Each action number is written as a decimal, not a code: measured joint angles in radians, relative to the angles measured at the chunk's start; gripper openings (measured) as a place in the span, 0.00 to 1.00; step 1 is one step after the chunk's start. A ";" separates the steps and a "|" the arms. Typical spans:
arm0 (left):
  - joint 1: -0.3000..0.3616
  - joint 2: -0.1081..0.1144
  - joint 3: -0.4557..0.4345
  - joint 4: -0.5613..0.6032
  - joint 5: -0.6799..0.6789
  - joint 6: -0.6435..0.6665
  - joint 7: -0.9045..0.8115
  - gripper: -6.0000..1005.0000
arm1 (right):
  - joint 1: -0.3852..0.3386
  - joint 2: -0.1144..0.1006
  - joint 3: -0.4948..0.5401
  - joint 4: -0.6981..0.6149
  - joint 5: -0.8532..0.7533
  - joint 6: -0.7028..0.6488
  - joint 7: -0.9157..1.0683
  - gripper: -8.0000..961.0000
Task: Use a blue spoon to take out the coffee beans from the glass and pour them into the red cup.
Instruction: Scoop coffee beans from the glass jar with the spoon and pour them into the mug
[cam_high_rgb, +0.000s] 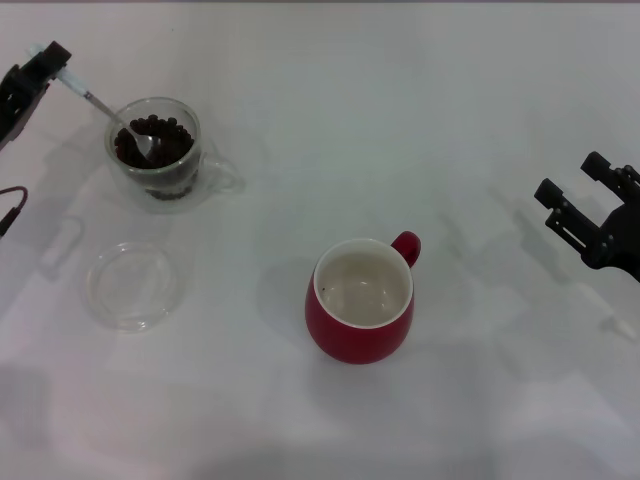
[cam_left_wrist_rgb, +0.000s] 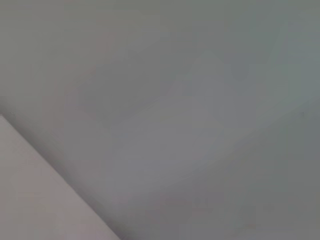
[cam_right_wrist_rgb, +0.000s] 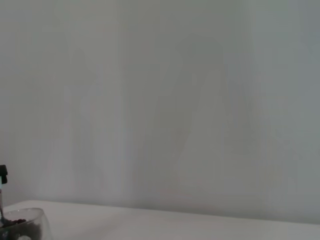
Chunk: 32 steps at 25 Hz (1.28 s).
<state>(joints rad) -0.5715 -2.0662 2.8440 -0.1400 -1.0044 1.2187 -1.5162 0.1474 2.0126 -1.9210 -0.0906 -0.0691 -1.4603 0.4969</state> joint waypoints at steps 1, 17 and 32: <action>0.001 0.000 0.000 -0.002 -0.001 0.001 -0.010 0.14 | 0.000 0.000 0.001 0.000 0.000 0.003 0.000 0.77; 0.009 -0.001 0.000 -0.005 -0.025 0.011 -0.060 0.14 | 0.010 0.000 0.014 0.000 0.000 0.027 0.000 0.77; -0.014 -0.006 0.001 0.038 0.030 0.250 -0.085 0.14 | 0.011 0.000 0.030 0.000 0.000 0.039 0.000 0.77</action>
<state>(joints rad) -0.5851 -2.0718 2.8455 -0.1024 -0.9746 1.4692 -1.6014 0.1580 2.0126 -1.8913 -0.0905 -0.0690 -1.4214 0.4970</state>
